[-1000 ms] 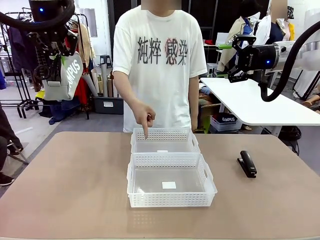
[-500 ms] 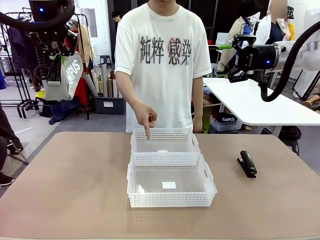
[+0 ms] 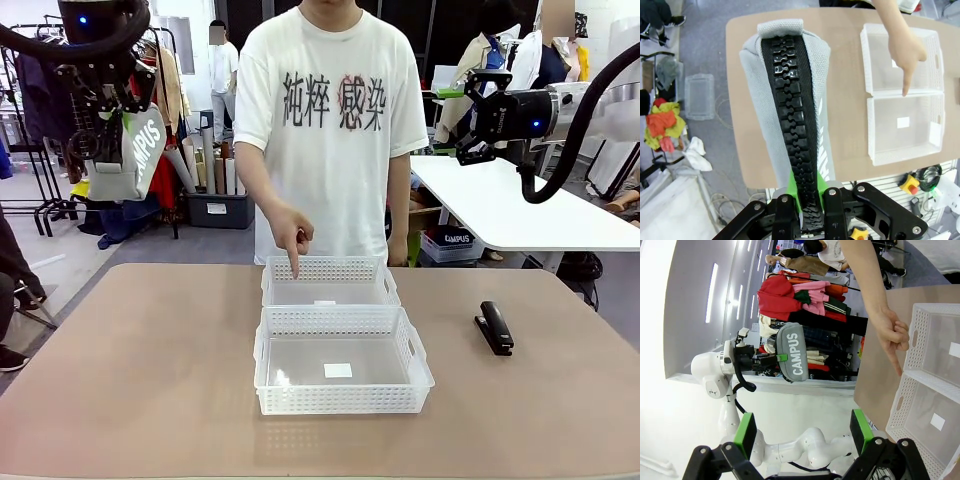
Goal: Distribute items into two baskets.
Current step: Move the picked Pencil pouch towards the Organizing basket indicated by the person, stopping as directed.
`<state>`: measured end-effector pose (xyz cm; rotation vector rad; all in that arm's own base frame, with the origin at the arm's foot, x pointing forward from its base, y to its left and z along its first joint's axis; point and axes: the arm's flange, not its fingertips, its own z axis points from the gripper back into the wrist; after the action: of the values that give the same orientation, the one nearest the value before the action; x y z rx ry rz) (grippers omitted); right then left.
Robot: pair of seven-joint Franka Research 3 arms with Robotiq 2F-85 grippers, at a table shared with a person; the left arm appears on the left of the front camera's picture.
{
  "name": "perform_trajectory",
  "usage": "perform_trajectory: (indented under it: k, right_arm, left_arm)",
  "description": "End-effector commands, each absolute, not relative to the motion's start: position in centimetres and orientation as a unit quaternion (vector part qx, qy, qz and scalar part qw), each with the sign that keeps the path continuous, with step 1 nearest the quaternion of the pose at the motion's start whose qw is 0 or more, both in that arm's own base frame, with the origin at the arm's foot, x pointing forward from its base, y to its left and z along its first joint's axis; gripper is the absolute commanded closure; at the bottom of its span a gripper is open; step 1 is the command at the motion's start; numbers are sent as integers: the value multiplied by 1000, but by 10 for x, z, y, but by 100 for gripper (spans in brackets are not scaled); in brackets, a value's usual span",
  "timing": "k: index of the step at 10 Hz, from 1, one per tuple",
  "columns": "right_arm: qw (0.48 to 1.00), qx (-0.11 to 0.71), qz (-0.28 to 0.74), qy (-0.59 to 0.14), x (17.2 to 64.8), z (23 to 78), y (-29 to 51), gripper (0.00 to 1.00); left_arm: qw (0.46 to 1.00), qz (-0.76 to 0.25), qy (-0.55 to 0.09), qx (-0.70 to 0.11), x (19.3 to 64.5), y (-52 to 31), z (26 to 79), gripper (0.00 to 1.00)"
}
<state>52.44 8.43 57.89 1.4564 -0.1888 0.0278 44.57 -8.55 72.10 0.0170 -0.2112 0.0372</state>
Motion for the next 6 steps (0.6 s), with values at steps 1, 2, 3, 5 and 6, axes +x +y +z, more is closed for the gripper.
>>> perform_trajectory:
  k: [1,2,3,5,6]
  right_arm:
    - [742,665,14,-87,524,581,84,0]
    - [742,665,14,-87,524,581,84,0]
    - [742,665,14,-87,524,581,84,0]
    - [742,665,14,-87,524,581,84,0]
    - [742,665,14,-87,524,581,84,0]
  left_arm:
    - [995,-42,-94,16,446,-92,725,100]
    - [992,-78,-94,25,445,-96,728,100]
    - [990,-102,-94,34,445,-97,733,100]
    - [981,-160,-102,49,441,-105,739,100]
    - [970,-213,-97,62,438,-113,742,100]
